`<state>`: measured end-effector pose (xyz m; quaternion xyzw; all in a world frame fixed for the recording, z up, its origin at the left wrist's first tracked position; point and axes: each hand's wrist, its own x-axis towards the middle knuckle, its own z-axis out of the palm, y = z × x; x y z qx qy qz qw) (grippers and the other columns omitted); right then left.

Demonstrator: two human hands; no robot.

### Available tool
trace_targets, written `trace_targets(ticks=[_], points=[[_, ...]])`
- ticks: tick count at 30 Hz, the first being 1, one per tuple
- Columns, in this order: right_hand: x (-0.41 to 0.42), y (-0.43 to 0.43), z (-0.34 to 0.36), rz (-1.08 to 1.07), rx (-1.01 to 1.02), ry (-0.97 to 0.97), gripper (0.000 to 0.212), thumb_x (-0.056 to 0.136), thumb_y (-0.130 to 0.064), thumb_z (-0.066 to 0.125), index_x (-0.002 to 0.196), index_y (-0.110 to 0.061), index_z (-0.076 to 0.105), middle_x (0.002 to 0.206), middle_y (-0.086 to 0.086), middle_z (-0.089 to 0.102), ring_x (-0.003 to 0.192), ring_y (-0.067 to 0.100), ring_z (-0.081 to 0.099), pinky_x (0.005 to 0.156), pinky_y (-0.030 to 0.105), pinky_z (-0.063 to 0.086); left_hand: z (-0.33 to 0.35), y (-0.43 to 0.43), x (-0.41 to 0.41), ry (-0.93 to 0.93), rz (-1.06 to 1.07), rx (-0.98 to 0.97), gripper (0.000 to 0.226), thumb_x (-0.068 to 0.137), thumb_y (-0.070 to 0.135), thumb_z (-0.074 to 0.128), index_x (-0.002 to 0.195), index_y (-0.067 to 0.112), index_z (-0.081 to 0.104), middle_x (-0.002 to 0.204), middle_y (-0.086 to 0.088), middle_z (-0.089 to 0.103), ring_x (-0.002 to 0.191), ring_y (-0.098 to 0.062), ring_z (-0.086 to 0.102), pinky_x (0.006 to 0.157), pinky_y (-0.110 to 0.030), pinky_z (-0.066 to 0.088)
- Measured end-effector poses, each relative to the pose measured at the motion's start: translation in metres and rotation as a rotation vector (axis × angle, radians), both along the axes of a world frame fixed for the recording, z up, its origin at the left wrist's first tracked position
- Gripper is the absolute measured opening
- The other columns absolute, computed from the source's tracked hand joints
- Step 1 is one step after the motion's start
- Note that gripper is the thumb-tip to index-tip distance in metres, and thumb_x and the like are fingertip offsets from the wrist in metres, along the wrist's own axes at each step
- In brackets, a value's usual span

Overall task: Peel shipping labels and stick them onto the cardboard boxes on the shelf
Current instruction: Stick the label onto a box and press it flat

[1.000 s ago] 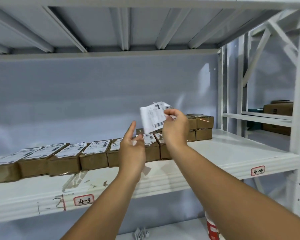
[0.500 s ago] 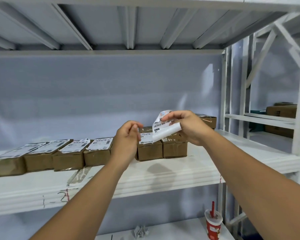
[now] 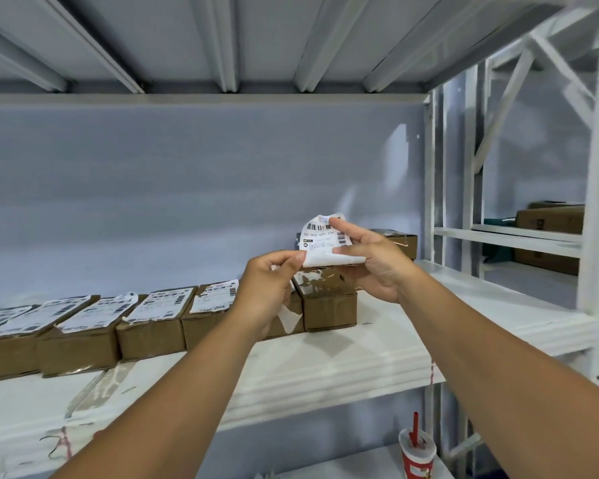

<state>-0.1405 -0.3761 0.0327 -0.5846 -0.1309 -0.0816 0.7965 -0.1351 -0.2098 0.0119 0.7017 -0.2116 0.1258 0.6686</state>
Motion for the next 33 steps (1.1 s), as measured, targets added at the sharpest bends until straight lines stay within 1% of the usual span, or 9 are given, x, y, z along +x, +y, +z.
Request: trace_targets(ticks=[3,7,9,11,15,19,22,26,33], points=[[0.012,-0.01,-0.006,-0.019,-0.117,0.049,0.054,0.09,0.011,0.044,0.133,-0.022,0.052,0.112,0.001,0.064,0.083,0.014,0.058,0.068,0.026,0.044,-0.002,-0.007,0.017,0.045,-0.058,-0.061,0.018,0.092,0.028,0.057,0.095,0.016,0.07,0.075,-0.013,0.048,0.038,-0.008,0.024,0.042,-0.02,0.025],[0.035,-0.017,-0.017,-0.029,-0.183,0.07,0.066,0.088,0.017,0.035,0.142,-0.02,0.041,0.124,0.007,0.061,0.076,0.013,0.058,0.056,0.021,0.042,-0.007,-0.013,0.033,-0.142,0.059,0.165,0.018,0.088,0.037,0.06,0.086,0.023,0.072,0.05,0.011,0.052,0.043,-0.005,0.041,0.046,-0.022,0.033],[0.046,-0.018,-0.021,-0.034,-0.184,0.047,0.067,0.087,0.018,0.036,0.145,-0.016,0.037,0.13,0.011,0.058,0.083,0.016,0.062,0.055,0.02,0.047,-0.014,-0.015,0.042,-0.298,0.21,0.29,0.006,0.083,0.032,0.068,0.083,0.027,0.071,0.071,0.018,0.063,0.066,-0.003,0.055,0.057,-0.013,0.039],[0.054,-0.017,-0.026,-0.063,-0.17,0.016,0.065,0.087,0.019,0.04,0.144,-0.013,0.037,0.132,0.013,0.057,0.089,0.017,0.062,0.053,0.016,0.047,-0.023,-0.016,0.049,-0.411,0.35,0.355,0.006,0.082,0.024,0.07,0.087,0.025,0.073,0.089,0.016,0.058,0.083,-0.005,0.055,0.068,-0.013,0.039],[0.065,-0.017,-0.034,-0.143,-0.178,-0.044,0.064,0.084,0.017,0.045,0.14,-0.014,0.044,0.129,0.011,0.059,0.096,0.019,0.062,0.053,0.014,0.047,-0.034,-0.019,0.05,-0.481,0.4,0.435,0.009,0.084,0.019,0.068,0.089,0.025,0.073,0.089,0.015,0.049,0.081,-0.009,0.053,0.072,-0.025,0.041],[0.075,-0.018,-0.041,-0.172,-0.196,-0.061,0.067,0.08,0.018,0.042,0.135,-0.019,0.05,0.128,0.007,0.06,0.105,0.02,0.062,0.075,0.023,0.049,-0.039,-0.018,0.041,-0.545,0.462,0.638,0.018,0.089,0.018,0.06,0.102,0.026,0.069,0.105,0.013,0.057,0.083,-0.015,0.058,0.072,-0.032,0.049],[0.077,-0.018,-0.045,-0.192,-0.303,-0.056,0.07,0.076,0.017,0.041,0.131,-0.025,0.053,0.128,0.003,0.059,0.099,0.014,0.059,0.076,0.02,0.045,-0.038,-0.016,0.036,-0.494,0.491,0.775,0.026,0.092,0.017,0.05,0.11,0.029,0.064,0.114,0.014,0.055,0.095,-0.015,0.057,0.077,-0.03,0.047],[0.076,-0.018,-0.047,-0.185,-0.355,-0.02,0.071,0.077,0.017,0.039,0.136,-0.023,0.049,0.127,0.004,0.06,0.115,0.019,0.058,0.102,0.033,0.044,-0.036,-0.015,0.033,-0.48,0.505,0.883,0.032,0.092,0.013,0.045,0.115,0.031,0.059,0.121,0.014,0.051,0.102,-0.015,0.055,0.081,-0.031,0.047],[0.076,-0.017,-0.05,-0.18,-0.351,0.028,0.065,0.08,0.015,0.036,0.138,-0.015,0.047,0.126,0.008,0.061,0.117,0.023,0.058,0.105,0.035,0.042,-0.038,-0.014,0.035,-0.517,0.492,0.935,0.028,0.097,0.024,0.044,0.118,0.033,0.06,0.12,0.011,0.054,0.103,-0.017,0.057,0.081,-0.033,0.048]])
